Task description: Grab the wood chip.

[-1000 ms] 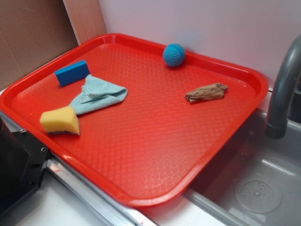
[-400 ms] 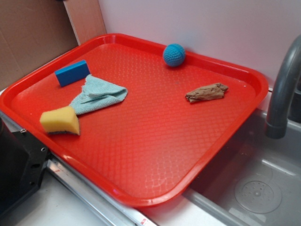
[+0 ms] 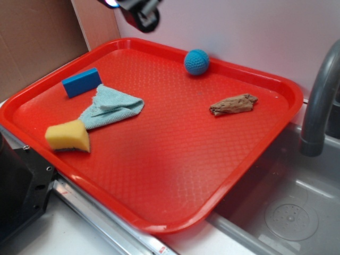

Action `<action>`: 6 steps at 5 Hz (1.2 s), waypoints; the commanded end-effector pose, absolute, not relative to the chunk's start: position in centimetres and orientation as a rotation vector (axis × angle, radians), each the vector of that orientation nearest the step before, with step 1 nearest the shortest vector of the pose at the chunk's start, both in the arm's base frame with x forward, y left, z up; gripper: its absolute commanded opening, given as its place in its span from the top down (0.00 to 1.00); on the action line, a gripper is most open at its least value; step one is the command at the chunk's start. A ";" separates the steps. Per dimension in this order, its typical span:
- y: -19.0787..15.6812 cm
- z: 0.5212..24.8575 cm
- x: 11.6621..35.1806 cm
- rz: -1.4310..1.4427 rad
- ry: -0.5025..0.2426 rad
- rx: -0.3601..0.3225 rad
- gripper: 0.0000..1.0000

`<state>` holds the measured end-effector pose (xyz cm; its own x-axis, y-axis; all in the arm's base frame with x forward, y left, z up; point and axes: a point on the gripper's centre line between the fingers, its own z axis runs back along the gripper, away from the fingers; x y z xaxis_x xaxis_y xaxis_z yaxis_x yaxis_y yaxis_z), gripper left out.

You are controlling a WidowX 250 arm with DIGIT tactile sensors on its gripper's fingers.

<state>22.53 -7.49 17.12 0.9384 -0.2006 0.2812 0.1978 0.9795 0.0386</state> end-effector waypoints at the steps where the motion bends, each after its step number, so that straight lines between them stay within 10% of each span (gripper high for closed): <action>1: -10.7 13.2 27.3 -0.313 -0.332 -0.106 0.00; 5: -13.6 4.7 31.7 -0.460 -0.207 -0.081 0.00; 6: -13.9 4.1 31.6 -0.451 -0.154 -0.051 0.32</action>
